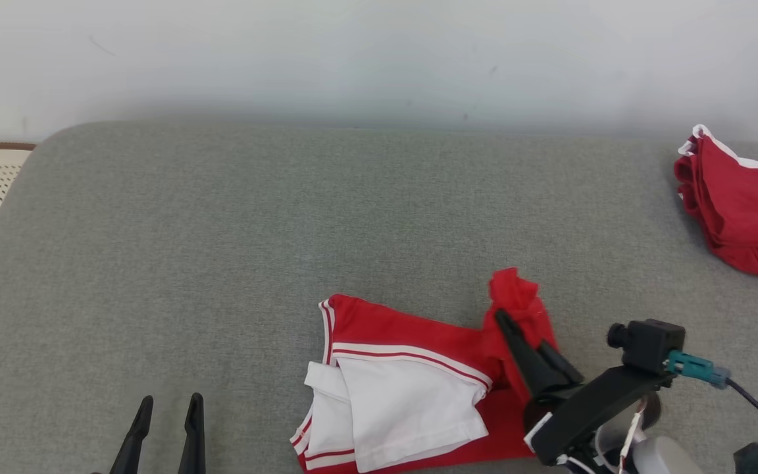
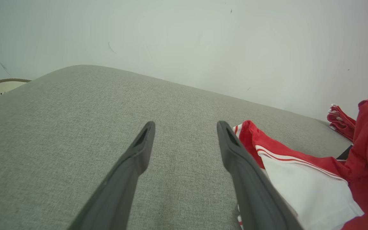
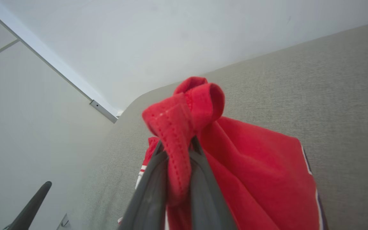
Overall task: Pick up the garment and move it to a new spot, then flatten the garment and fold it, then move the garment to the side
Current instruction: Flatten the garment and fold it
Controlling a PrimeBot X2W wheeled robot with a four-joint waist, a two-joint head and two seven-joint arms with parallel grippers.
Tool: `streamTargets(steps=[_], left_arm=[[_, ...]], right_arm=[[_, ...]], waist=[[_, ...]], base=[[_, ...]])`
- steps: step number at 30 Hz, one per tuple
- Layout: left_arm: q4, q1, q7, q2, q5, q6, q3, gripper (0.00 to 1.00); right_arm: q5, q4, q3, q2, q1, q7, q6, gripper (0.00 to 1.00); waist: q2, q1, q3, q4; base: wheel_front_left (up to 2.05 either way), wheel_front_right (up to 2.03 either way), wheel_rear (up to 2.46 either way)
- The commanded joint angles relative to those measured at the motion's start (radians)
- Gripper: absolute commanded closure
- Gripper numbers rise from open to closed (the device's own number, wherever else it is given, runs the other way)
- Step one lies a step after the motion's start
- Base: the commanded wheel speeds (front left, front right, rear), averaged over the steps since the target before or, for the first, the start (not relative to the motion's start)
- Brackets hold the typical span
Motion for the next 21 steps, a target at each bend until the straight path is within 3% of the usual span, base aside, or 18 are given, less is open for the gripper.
streamTargets(steps=[1, 11, 21], left_arm=[[0.003, 0.013, -0.005, -0.001, -0.002, 0.002, -0.001, 0.00], [0.017, 0.003, -0.005, -0.001, -0.013, 0.005, -0.023, 0.00], [0.049, -0.028, -0.005, -0.001, -0.021, 0.013, -0.061, 0.00]], right_arm=[[0.013, -0.011, 0.013, 0.008, 0.007, 0.003, 0.000, 1.00], [0.029, 0.054, 0.150, 0.109, -0.056, -0.026, 0.000, 1.00], [0.047, 0.358, 0.209, 0.171, -0.191, -0.152, 0.000, 1.00]], waist=[[0.0000, -0.0001, -0.009, 0.014], [0.0000, -0.0001, -0.014, 0.069], [0.0000, -0.0001, -0.005, 0.119]], base=[[0.00, 0.00, 0.00], [0.00, 0.00, 0.00], [0.00, 0.00, 0.00]])
